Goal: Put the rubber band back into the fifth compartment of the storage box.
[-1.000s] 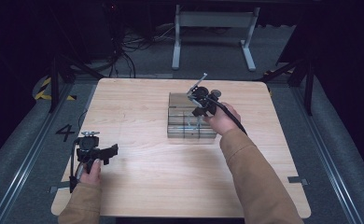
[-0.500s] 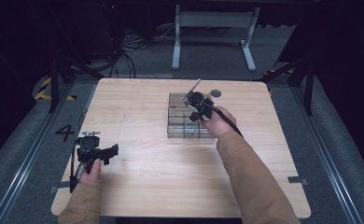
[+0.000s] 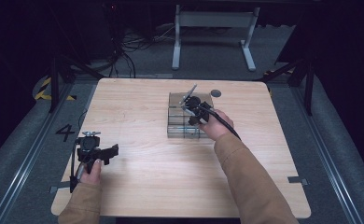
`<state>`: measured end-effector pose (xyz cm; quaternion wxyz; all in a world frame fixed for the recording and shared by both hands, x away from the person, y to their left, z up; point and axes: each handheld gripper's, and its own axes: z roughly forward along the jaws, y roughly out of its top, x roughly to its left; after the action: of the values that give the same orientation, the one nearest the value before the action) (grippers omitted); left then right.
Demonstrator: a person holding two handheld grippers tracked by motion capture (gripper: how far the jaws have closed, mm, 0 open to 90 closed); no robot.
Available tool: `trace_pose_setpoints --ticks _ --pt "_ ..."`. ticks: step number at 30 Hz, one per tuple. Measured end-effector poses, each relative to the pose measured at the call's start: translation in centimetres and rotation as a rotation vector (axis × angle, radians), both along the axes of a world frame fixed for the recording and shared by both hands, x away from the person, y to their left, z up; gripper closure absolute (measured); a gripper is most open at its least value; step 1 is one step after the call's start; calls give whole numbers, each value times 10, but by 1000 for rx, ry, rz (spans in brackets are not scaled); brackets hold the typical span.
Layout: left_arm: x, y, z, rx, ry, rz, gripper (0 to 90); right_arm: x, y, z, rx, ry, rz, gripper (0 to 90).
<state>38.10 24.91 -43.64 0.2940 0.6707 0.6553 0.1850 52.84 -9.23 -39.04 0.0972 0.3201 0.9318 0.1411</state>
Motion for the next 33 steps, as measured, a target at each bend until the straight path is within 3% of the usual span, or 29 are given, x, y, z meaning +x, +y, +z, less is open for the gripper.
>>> trace_pose_setpoints --ticks 24,33 --pt "0 1 0 -3 -1 2 158 5 2 -25 -55 32 -17 881" --pt "0 0 0 -2 -1 2 159 4 -2 -25 -49 23 -21 828"
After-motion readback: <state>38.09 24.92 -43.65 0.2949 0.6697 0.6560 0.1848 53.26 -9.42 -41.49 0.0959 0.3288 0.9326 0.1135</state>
